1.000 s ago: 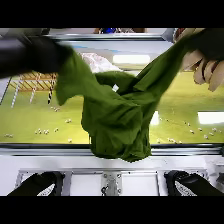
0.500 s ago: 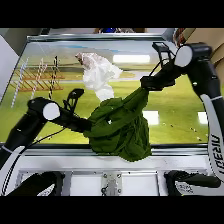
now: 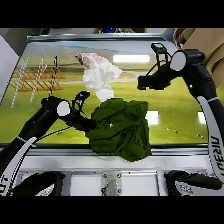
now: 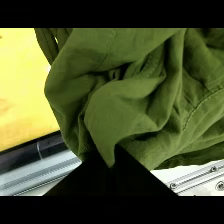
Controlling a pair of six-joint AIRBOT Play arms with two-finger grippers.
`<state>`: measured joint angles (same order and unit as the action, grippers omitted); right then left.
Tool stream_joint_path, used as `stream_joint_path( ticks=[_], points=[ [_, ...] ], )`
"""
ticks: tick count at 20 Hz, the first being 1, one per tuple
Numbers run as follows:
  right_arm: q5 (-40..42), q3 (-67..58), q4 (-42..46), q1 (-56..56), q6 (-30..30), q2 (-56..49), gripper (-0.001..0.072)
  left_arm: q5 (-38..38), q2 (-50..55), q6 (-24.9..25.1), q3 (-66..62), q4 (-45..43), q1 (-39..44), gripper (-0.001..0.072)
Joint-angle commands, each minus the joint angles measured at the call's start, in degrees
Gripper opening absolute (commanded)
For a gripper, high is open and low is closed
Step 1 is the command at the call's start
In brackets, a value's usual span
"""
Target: Fold the clothes and pants, and hang the long-sleeved shirts on hangers.
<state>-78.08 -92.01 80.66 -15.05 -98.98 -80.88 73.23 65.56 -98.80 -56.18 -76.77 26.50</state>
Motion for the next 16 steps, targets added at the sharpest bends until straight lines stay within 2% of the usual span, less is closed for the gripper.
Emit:
stream_joint_path(
  ticks=[1,4,6,11,13,16],
  points=[
    [-0.20,10.95,1.36,1.16,-3.28,8.46,0.0573,-2.23,-1.49,0.24,1.92,-0.17,0.04,0.0011],
    [4.68,26.73,1.01,2.03,-10.01,14.25,0.0573,-2.95,-2.95,0.24,4.22,-0.15,0.04,0.0011],
    [9.77,35.34,-2.38,3.26,-12.76,15.28,0.0573,-3.26,-3.65,0.24,5.55,-0.04,0.04,0.0011],
    [28.89,46.80,-21.79,5.09,-11.93,13.92,0.0573,-3.28,-4.11,0.22,6.58,-0.04,0.04,0.0010],
    [32.20,47.34,-25.97,5.09,-9.64,13.16,0.0573,-3.28,-4.11,0.22,6.60,-0.04,0.04,0.0011],
    [33.90,47.34,-26.97,5.07,-8.52,12.48,0.0573,-3.45,-4.11,0.22,6.58,-0.04,0.04,0.0011]
  ],
)
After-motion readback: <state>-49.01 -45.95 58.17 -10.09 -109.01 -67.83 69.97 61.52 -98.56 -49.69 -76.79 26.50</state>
